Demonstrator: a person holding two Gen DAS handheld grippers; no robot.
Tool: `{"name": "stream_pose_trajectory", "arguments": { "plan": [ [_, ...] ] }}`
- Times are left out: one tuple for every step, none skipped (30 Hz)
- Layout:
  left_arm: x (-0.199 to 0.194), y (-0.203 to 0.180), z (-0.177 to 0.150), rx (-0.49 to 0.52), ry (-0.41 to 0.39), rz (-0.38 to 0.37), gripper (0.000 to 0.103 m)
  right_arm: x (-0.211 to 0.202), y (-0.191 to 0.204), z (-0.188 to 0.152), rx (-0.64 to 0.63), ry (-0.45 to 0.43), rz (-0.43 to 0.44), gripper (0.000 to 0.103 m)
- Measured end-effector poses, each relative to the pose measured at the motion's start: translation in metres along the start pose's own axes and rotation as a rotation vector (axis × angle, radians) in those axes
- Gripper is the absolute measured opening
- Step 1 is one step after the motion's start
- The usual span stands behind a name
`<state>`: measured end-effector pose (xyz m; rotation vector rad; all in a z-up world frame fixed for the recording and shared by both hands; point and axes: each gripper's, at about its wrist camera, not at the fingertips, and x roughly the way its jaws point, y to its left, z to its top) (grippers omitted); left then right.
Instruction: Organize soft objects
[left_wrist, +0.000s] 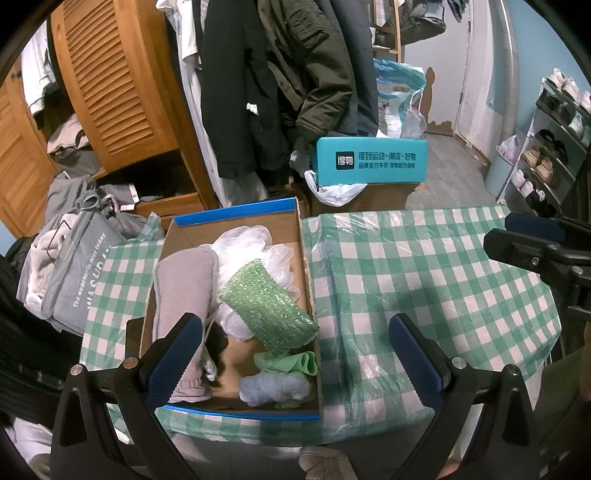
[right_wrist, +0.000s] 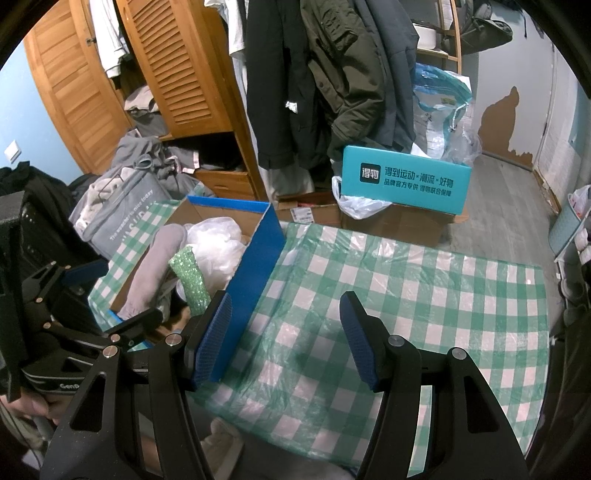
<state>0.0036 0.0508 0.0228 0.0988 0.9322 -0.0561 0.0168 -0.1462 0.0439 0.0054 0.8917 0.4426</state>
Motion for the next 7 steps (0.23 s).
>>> {"name": "stream_pose_trajectory", "arguments": {
  "plan": [
    [0.0003, 0.0007, 0.0001, 0.001, 0.0, -0.001, 0.102, 0.0, 0.0001, 0.0004, 0.0, 0.0, -0.001, 0.06],
    [0.0001, 0.0004, 0.0004, 0.001, -0.001, -0.003, 0.102, -0.0001, 0.0, 0.0003, 0.001, 0.0, -0.001, 0.06],
    [-0.0001, 0.0009, 0.0004, 0.003, -0.002, -0.003, 0.102, -0.0001, 0.0, 0.0004, 0.001, 0.0, 0.0, 0.06],
    [-0.0001, 0.0008, 0.0004, 0.003, -0.002, -0.003, 0.102, -0.0001, 0.0, 0.0005, 0.001, 0.0, 0.0, 0.06],
    [-0.0003, 0.0006, 0.0005, 0.004, -0.003, -0.001, 0.102, -0.0001, -0.0001, 0.0005, 0.001, 0.0, 0.0, 0.06],
    [-0.0003, 0.0005, 0.0009, 0.004, -0.004, -0.001, 0.102, -0.0001, -0.0002, 0.0005, 0.001, 0.0, 0.0, 0.06],
    [0.0, 0.0006, 0.0005, 0.003, -0.002, -0.004, 0.102, -0.0001, -0.0003, 0.0006, 0.001, 0.0, 0.001, 0.06]
  ]
}}
